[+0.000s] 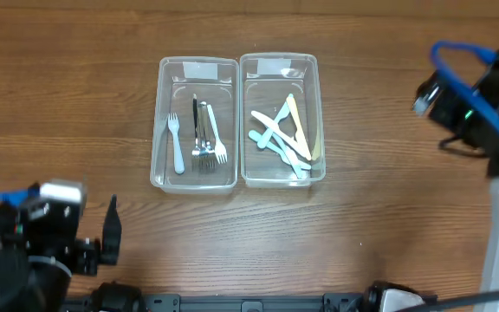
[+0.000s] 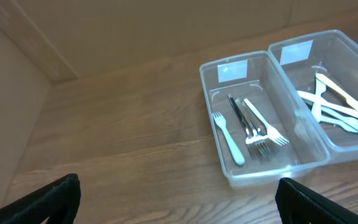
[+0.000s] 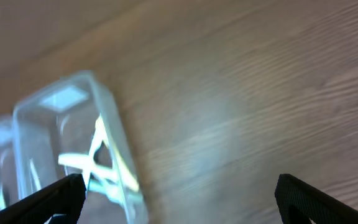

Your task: Pack container

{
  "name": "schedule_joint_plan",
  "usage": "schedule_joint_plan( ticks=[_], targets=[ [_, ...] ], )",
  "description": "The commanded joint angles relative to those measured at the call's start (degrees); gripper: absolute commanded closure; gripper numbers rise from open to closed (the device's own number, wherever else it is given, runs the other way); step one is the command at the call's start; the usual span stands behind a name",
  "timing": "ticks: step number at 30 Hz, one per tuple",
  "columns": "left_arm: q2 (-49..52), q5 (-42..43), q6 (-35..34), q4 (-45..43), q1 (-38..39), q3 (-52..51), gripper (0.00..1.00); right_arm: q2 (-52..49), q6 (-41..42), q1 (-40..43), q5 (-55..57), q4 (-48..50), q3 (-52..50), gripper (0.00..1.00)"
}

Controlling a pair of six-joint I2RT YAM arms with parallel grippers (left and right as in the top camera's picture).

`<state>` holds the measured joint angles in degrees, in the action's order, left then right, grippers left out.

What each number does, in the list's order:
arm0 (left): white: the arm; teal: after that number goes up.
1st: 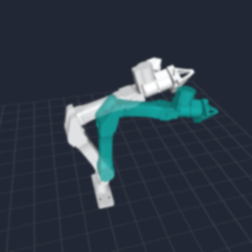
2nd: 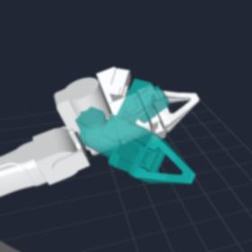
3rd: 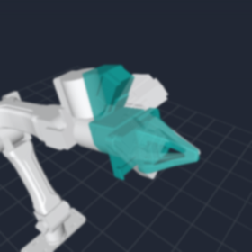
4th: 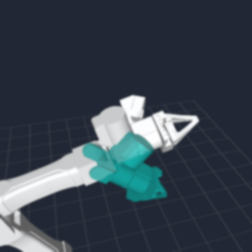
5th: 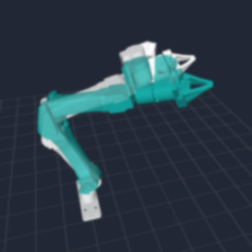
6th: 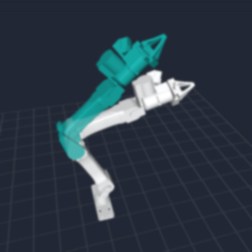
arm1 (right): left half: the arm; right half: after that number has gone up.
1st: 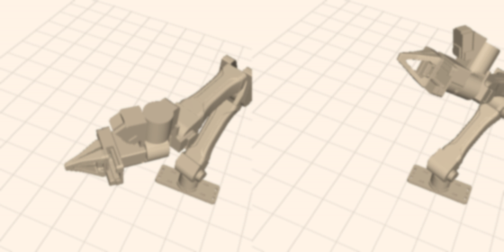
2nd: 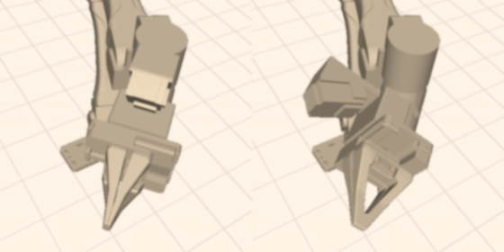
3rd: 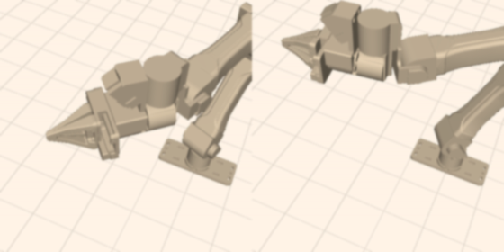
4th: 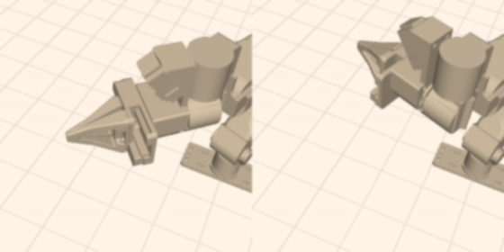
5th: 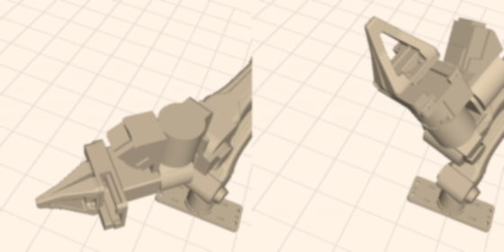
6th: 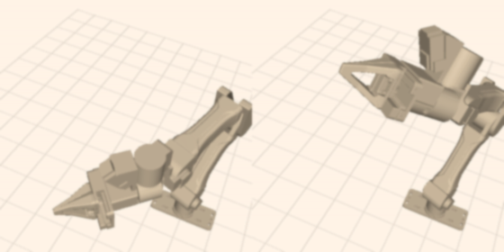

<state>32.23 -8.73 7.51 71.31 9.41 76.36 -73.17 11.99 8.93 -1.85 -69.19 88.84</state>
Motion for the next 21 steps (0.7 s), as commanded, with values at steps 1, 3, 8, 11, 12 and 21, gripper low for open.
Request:
schedule_joint_plan(
  ticks=[1,3,8,11,12,21],
  targets=[
    [-7.4,1.3,-0.5,-0.1,0.3,-5.7,0.00,10.5,2.2,-7.5,7.4,1.2,-10.8,0.00],
    [-10.8,2.7,-1.2,0.0,0.3,-8.3,0.00,15.2,3.9,-10.1,8.6,0.8,-15.1,0.00],
    [-21.2,5.3,-1.7,0.2,0.4,-14.6,0.00,27.9,8.4,-13.9,8.7,-0.3,-26.5,0.00],
    [-29.5,5.3,-1.3,1.0,0.4,-18.2,0.00,37.1,9.4,-15.7,10.4,-1.1,-28.8,0.00],
    [-30.4,5.3,-1.3,0.8,0.4,-18.6,0.00,38.1,9.3,-15.7,11.0,-1.3,-28.8,0.00],
    [-31.9,5.4,-1.3,0.5,0.4,-18.8,0.00,39.2,9.3,-15.7,11.3,-0.3,-28.8,0.00]
  ],
)
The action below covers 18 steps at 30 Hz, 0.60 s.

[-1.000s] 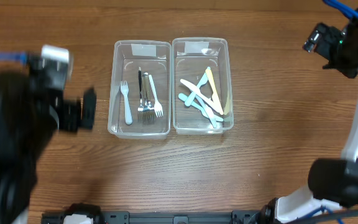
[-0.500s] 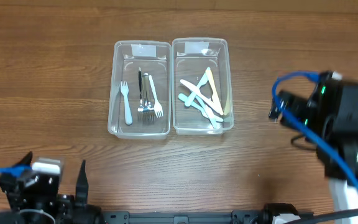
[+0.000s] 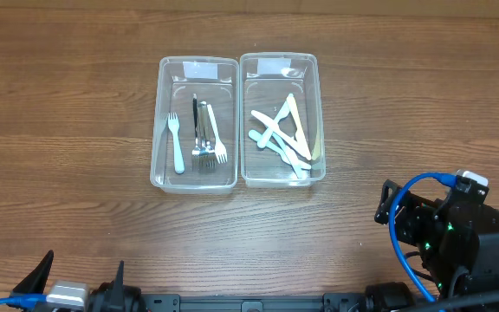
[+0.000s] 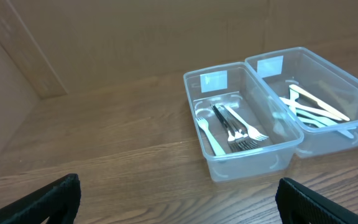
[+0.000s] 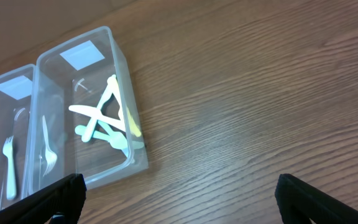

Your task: Pack container

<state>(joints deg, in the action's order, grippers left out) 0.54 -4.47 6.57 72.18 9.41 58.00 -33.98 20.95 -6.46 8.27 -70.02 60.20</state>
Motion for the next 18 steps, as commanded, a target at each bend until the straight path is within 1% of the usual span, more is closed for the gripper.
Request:
schedule_joint_plan(
  ticks=[1,7,10,13,16,18],
  targets=[
    [-0.2,1.1,-0.3,-0.4,0.4,-0.5,0.00,0.0,0.3,-0.3,1.1,0.6,-0.2,0.00],
    [-0.2,1.4,-0.3,-0.8,0.4,-0.5,0.00,-1.2,0.3,-0.3,1.2,3.5,-0.2,0.00],
    [-0.2,-3.3,5.1,-4.9,0.4,-1.2,0.00,-3.7,0.3,-0.3,1.2,5.6,-0.3,0.00],
    [-0.2,-5.1,12.2,-5.4,0.4,-5.1,0.00,-9.5,0.3,-0.3,1.2,7.8,-1.0,0.00],
    [-0.2,-3.8,12.3,-5.4,0.4,-9.9,0.00,-15.5,0.3,-0.3,1.1,8.3,-1.3,0.00],
    [-0.2,-3.1,12.2,-5.3,0.4,-11.5,0.00,-17.5,0.3,-0.3,1.0,8.6,-1.3,0.00]
  ],
)
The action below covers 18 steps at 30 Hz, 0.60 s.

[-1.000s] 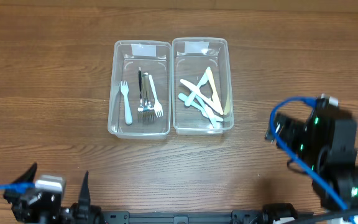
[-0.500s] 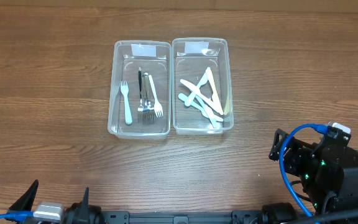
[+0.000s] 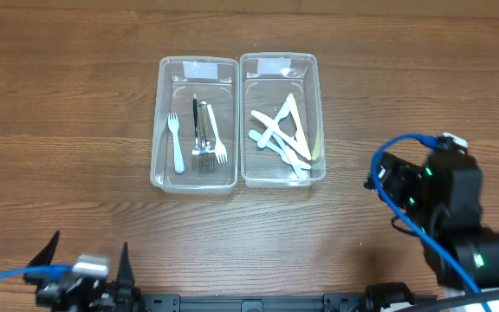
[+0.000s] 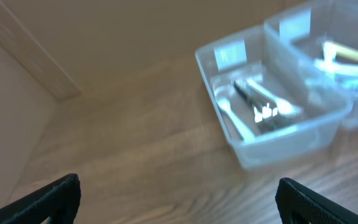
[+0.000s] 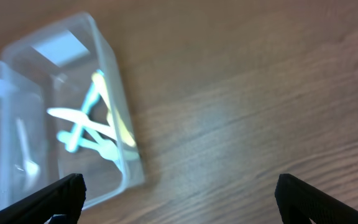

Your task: Pack container

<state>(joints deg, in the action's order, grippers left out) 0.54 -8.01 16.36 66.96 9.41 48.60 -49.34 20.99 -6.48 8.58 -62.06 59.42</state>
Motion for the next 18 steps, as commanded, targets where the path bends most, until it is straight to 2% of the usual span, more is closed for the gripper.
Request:
schedule_joint_plan(
  ticks=[1,5,9,13,18],
  targets=[
    [-0.2,0.8,2.3,-0.2,0.4,-2.2,0.00,-2.4,0.3,-0.3,0.3,0.7,-0.5,0.00],
    [-0.2,1.0,2.2,-1.9,0.4,-2.1,0.00,-0.7,1.1,-0.3,0.4,-1.6,-0.5,0.00],
    [-0.2,1.0,-2.4,-2.7,0.4,-2.2,0.00,6.8,0.6,-0.7,-0.3,-1.4,-1.9,0.00],
    [-0.2,1.0,-3.3,-2.8,0.4,-2.2,0.00,14.1,-11.3,-5.4,-5.3,3.5,-7.8,0.00],
    [-0.2,1.0,-3.3,-2.1,0.4,-2.2,0.00,12.9,-17.4,-14.1,-1.8,2.5,-8.3,0.00]
  ],
)
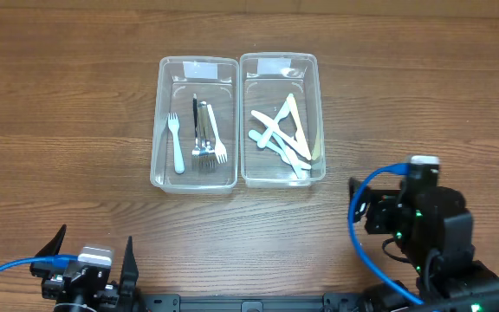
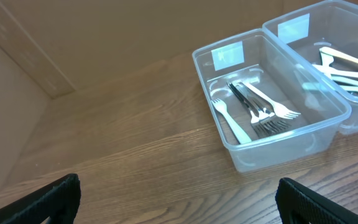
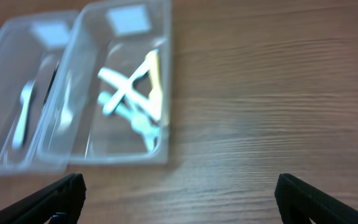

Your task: Pack container

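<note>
Two clear plastic containers stand side by side at the table's middle. The left container holds several forks. The right container holds pale plastic cutlery lying crossed. My left gripper is at the front edge, left of the containers, open and empty. My right gripper is at the front right, facing the containers, open and empty.
Bare wooden table lies all round the containers. A raised wooden edge runs along the far left in the left wrist view. A blue cable loops off the right arm.
My right arm has moved down toward the front edge and turned, so both containers now show at its view's upper left. The left gripper barely shifted. The containers' contents are unchanged.
My right arm was first at the far right beside the containers, then at the front right corner, then closer to the right container, and now at the front right again. My left gripper went from the lower left to the front edge. Both stayed open and empty.
</note>
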{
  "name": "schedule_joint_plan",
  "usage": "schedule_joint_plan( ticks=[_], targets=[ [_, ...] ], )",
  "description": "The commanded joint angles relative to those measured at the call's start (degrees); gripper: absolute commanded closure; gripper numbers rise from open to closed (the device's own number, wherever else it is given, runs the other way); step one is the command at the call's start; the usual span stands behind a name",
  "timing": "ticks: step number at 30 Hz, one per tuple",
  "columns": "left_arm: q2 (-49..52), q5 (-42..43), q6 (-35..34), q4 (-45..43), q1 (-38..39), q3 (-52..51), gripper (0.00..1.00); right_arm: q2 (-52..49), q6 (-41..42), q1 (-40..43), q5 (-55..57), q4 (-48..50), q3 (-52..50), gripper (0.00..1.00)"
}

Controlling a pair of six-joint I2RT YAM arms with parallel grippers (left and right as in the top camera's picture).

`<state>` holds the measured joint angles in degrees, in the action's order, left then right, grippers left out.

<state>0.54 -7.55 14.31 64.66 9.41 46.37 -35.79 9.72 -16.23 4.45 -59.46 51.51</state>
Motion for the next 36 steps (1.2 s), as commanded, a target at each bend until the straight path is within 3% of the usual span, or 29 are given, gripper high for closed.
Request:
schedule_joint_plan(
  ticks=[1,5,21,23,28,31,36],
  targets=[
    [-0.2,0.5,-1.2,0.8,0.4,0.1,0.00,-0.7,-6.6,-5.6,3.8,-0.4,-0.4,0.00],
    [-0.2,0.0,-1.0,4.2,0.4,0.1,0.00,-0.7,-6.7,-9.6,6.1,-0.3,-0.4,0.00],
    [-0.2,-0.2,-1.0,4.3,0.4,0.1,0.00,-0.7,-6.8,-9.6,5.6,-2.7,-0.5,0.00],
    [-0.2,-0.2,-1.0,4.3,0.4,0.1,0.00,-0.9,-10.1,-9.7,4.9,-2.1,-0.5,0.00],
    [-0.2,-0.2,-1.0,4.3,0.4,0.1,0.00,0.2,-29.1,-5.0,-4.0,8.7,-1.5,0.00],
    [-0.2,-0.2,-1.0,4.3,0.4,0.1,0.00,5.4,-29.3,4.2,-11.8,18.4,-8.0,0.00],
    [-0.2,-0.2,-1.0,4.3,0.4,0.1,0.00,18.3,-29.2,11.5,-18.1,39.1,-25.5,0.00]
  ],
)
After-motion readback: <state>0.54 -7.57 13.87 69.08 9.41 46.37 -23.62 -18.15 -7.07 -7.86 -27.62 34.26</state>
